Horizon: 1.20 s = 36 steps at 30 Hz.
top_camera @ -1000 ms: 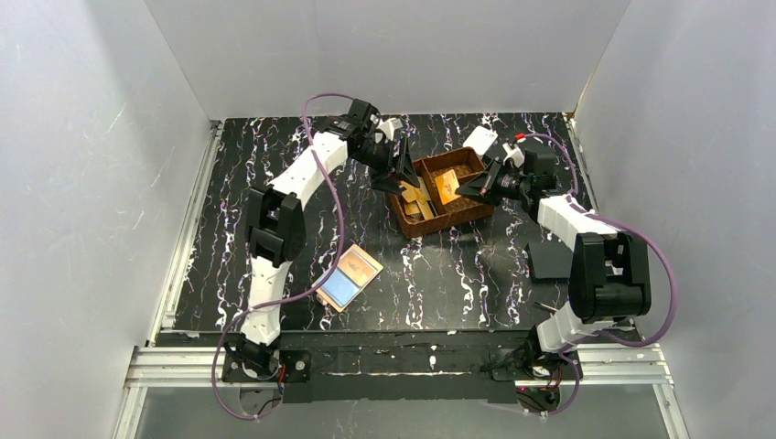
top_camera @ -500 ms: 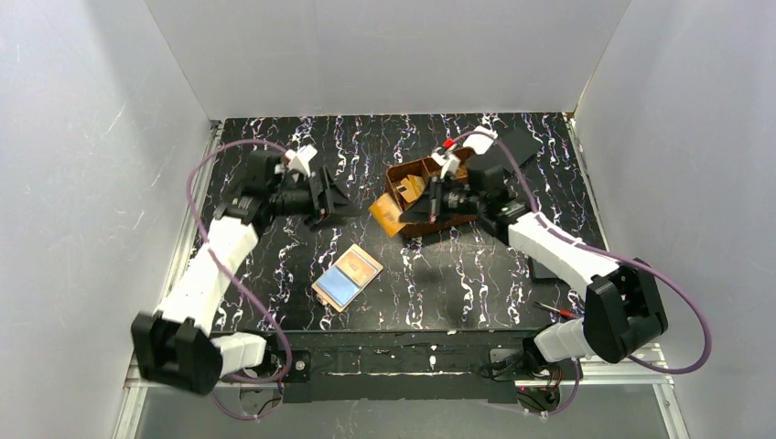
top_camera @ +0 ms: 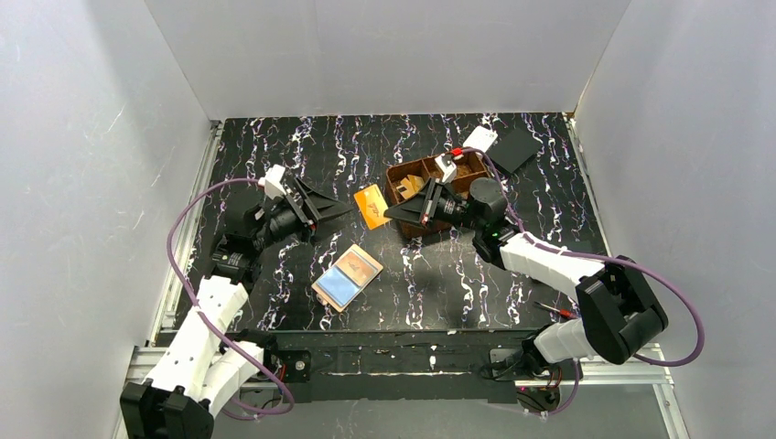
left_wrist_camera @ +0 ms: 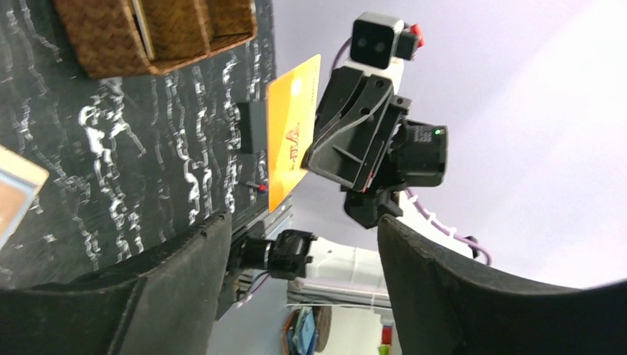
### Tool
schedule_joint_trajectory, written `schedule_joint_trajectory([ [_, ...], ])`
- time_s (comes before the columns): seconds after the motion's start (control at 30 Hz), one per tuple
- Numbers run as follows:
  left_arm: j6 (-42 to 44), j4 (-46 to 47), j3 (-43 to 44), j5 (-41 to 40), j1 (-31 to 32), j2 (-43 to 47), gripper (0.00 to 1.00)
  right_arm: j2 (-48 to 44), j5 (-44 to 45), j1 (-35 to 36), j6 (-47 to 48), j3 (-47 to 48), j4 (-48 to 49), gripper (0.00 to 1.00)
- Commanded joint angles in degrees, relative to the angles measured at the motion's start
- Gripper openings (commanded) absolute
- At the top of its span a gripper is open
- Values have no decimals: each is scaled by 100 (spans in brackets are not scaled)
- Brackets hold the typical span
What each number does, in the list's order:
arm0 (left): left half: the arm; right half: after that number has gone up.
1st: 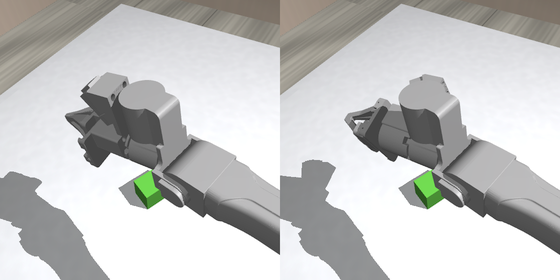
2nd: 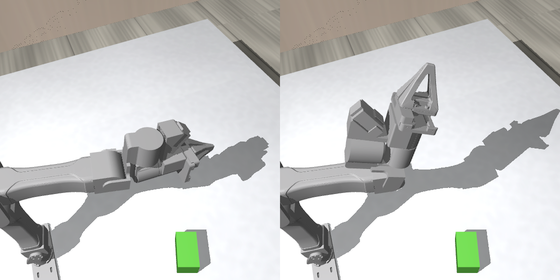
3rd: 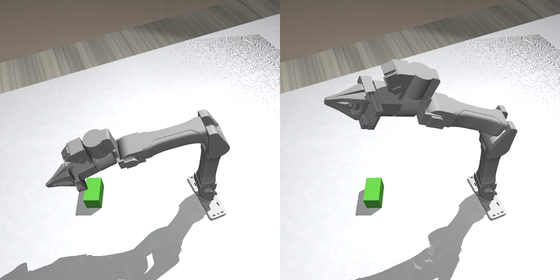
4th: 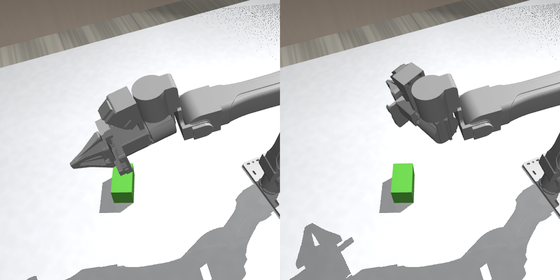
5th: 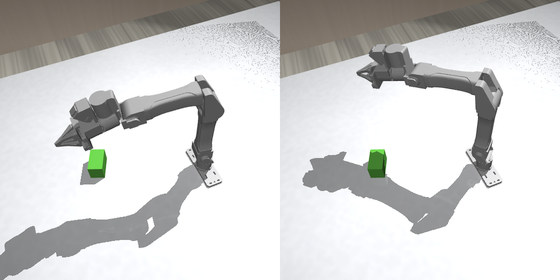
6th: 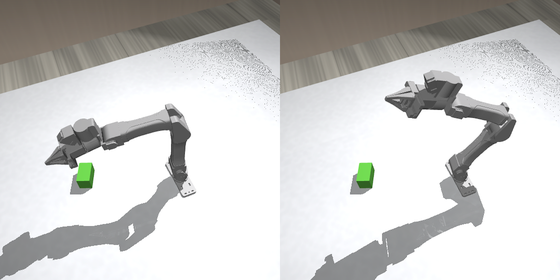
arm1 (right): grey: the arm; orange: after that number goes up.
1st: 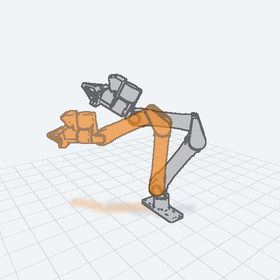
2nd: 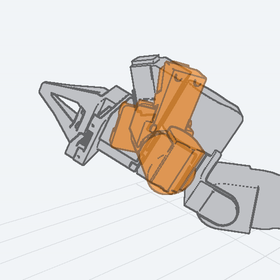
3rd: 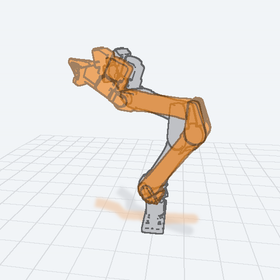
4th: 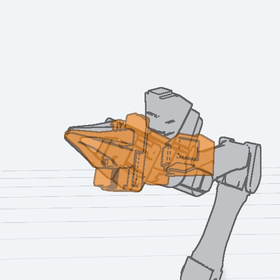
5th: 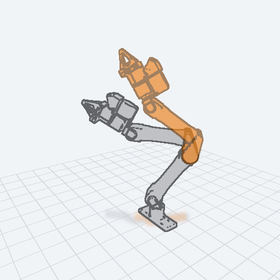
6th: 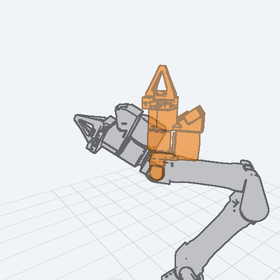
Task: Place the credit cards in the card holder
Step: Insert the credit card into the card holder.
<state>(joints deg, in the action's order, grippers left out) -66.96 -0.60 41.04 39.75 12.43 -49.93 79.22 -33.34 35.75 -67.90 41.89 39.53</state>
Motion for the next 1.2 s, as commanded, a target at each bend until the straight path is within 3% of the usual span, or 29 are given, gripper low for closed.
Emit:
schedule_joint_trajectory([
  [0.0, -665, 945, 52, -22, -26, -48, 67, 28, 118, 49, -833, 206, 1304, 1],
  [0.1, -803, 1747, 113, 244, 22, -219, 56, 239, 85, 81, -1205, 266, 1831, 1],
  [0.6, -654, 1826, 319, 242, 335, -510, 31, 923, 56, 186, -2340, 307, 3468, 1],
  [0.83, -497, 1714, 359, 118, 339, -227, 47, 809, 99, 170, -2133, 243, 3203, 1],
  [0.97, -59, 879, 638, -128, 338, 30, 53, 775, 30, 152, -2113, 276, 3148, 1],
  [1.07, 663, -510, 1130, -605, 339, 108, 60, 777, -17, 152, -2105, 324, 3114, 1],
  [1.17, 523, -278, 1118, -376, 339, -110, 60, 786, -34, 160, -2098, 365, 3109, 1],
])
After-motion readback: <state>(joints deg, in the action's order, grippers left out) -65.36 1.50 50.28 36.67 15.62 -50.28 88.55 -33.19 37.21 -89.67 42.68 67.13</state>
